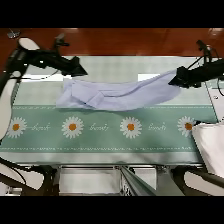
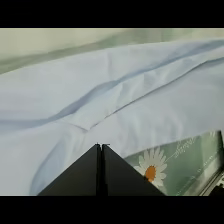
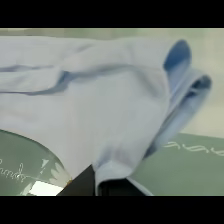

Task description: Fold the shirts.

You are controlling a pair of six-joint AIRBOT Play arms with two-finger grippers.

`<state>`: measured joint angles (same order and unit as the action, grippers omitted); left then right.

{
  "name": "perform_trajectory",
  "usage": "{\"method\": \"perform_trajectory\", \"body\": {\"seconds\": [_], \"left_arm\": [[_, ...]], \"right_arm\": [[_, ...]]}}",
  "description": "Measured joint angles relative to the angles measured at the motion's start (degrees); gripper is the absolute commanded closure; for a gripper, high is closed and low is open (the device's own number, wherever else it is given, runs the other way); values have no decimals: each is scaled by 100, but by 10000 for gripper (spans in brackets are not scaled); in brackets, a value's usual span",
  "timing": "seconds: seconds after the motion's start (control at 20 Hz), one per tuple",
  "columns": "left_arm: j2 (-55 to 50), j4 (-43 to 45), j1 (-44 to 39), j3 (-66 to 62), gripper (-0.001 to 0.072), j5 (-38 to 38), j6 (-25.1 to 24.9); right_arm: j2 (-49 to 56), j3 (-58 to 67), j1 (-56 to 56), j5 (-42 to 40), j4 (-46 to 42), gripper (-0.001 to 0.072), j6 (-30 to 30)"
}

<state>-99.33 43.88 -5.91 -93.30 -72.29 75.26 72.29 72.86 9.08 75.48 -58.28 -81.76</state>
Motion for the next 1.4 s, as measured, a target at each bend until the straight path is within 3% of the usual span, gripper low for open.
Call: {"method": "perform_trajectory", "body": {"seconds": [0.35,0.55,0.75,0.9,1.1,1.4], "left_arm": [[-247,997,-2579,0,677,1156,789],[-560,994,-3818,-2,676,1709,1073],[-756,903,-4478,-26,675,1727,1064],[-750,892,-4214,-160,675,1453,999],[-372,925,-2802,-275,676,911,981],[1257,931,-350,-122,675,319,831]], "right_arm": [[-2785,-1045,-214,17,-72,695,-636],[-3357,-1152,-232,120,85,695,-835],[-3510,-1178,-238,142,120,695,-940],[-3528,-1185,-238,153,107,695,-975],[-3165,-1185,-455,144,275,695,-951],[-1060,-599,-2461,-1093,535,695,-883]]}}
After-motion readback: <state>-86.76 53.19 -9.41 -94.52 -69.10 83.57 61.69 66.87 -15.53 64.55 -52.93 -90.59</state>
